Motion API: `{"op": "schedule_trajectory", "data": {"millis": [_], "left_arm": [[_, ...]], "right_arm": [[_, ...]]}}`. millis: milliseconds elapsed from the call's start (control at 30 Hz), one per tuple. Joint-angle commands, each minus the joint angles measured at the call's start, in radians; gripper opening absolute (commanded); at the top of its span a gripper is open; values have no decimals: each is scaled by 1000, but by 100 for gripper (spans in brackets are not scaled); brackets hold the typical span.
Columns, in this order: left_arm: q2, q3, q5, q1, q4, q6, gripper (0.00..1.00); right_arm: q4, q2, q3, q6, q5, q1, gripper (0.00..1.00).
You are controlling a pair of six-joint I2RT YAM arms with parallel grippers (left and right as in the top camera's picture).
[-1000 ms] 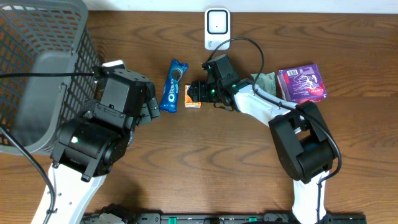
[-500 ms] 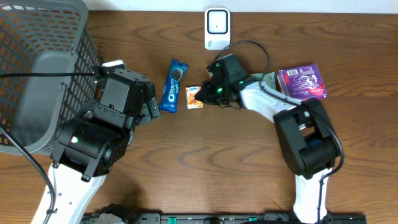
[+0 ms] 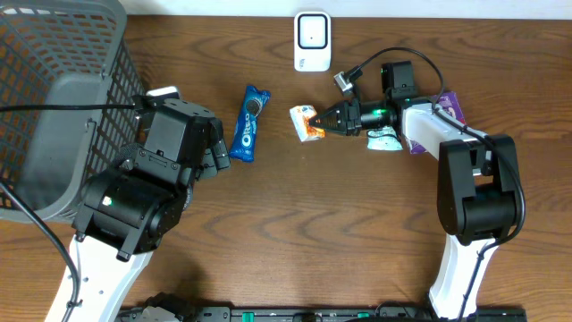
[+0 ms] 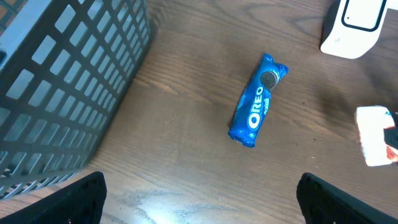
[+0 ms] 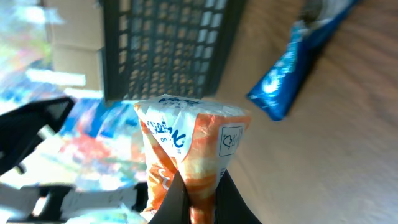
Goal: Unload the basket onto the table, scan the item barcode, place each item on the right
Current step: 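Grasp the Kleenex box with the right gripper and pull it right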
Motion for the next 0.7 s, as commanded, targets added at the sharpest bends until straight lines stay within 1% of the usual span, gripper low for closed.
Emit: {"op": "schedule_trajectory", "data": {"millis": [0,100,200,267,333,367,433,467,533,567,667], "left_arm": [[-1,5,-10,6,-3,10,98],[-1,5,-10,6,-3,10,98],[-1,5,-10,6,-3,10,98],[-1,5,-10,6,-3,10,98],[-1,5,-10,6,-3,10,98],[-1,5,-10,6,-3,10,98],[-1,5,-10,6,-3,10,98],[-1,5,-10,6,-3,10,98],[-1,5,-10,6,-3,10,98],[-1,5,-10,6,-3,10,98],[-1,5,-10,6,-3,10,98]], "right_arm": [[-3,1,-6,-74,-124,-2,1],[-3,1,-6,-73,-107,2,1],[-12,1,-6,-34,1,2,1],[-73,1,-6,14,192,2,1],[-186,1,-6,80,526,2,1],[-232,1,-6,94,661,2,1],[-290,1,-6,99,835,6,2],[-304,1,-6,98,876,8,7],[-310,1,-6,95,896,9,23],[-309,0,-5,95,896,9,28],[-319,-7,14,83,897,8,34]]}}
